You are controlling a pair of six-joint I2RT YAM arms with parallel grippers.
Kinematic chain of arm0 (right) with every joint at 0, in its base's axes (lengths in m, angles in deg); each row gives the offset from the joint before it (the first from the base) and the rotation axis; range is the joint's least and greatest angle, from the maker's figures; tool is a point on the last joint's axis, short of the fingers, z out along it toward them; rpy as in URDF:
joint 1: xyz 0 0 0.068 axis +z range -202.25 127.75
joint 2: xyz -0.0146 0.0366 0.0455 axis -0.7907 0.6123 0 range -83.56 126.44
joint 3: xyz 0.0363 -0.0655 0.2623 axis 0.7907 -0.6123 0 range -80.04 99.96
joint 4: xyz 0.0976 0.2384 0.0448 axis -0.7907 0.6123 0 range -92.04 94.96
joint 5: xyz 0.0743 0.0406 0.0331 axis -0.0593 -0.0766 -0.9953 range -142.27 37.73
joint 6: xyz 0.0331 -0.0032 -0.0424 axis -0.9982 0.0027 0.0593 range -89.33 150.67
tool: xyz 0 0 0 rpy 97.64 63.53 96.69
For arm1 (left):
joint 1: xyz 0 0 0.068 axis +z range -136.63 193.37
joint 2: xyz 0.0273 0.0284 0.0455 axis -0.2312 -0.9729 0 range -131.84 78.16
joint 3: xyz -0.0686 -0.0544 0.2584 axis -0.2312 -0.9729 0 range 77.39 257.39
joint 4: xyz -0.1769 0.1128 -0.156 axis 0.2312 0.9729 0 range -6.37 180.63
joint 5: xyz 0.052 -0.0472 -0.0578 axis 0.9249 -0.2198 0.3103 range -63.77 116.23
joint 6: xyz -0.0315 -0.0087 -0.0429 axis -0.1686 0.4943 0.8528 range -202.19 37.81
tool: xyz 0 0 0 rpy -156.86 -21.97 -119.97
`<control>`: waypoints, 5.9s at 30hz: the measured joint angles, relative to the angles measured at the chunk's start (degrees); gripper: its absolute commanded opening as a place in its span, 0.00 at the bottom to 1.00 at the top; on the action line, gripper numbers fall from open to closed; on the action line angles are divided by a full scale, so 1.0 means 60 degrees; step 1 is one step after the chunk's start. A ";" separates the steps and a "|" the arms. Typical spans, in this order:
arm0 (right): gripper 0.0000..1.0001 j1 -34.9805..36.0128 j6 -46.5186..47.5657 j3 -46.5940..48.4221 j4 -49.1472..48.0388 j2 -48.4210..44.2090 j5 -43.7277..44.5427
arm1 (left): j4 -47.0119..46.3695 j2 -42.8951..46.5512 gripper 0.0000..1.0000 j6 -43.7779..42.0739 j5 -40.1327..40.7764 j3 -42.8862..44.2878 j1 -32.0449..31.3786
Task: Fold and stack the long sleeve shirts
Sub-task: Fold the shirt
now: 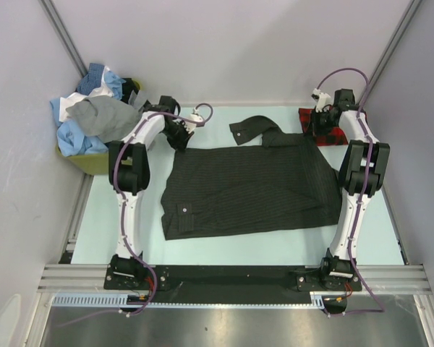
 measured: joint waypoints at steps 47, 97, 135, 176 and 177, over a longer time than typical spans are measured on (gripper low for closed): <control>0.00 -0.1366 0.2463 -0.4197 0.1931 -0.3024 -0.0579 | -0.0765 0.6040 0.18 -0.1927 -0.0084 -0.8273 -0.0783; 0.43 0.1978 -0.1137 0.2896 -0.3104 0.3085 0.0189 | -0.3952 0.9100 0.99 0.3530 0.0397 -0.6863 -0.0470; 0.66 0.1566 0.0747 -0.9417 0.2397 -1.0138 -0.1300 | -0.2881 0.8313 0.99 0.2084 -0.2455 -0.7184 -0.0747; 0.00 0.4452 0.0127 -0.8531 0.0484 -0.6787 0.3253 | -0.4317 1.0437 0.99 0.3523 -0.1486 -0.9329 -0.0783; 0.00 0.4280 0.0160 -0.8426 0.0616 -0.7078 0.3140 | -0.4317 1.0469 0.99 0.3523 -0.1512 -0.9329 -0.0783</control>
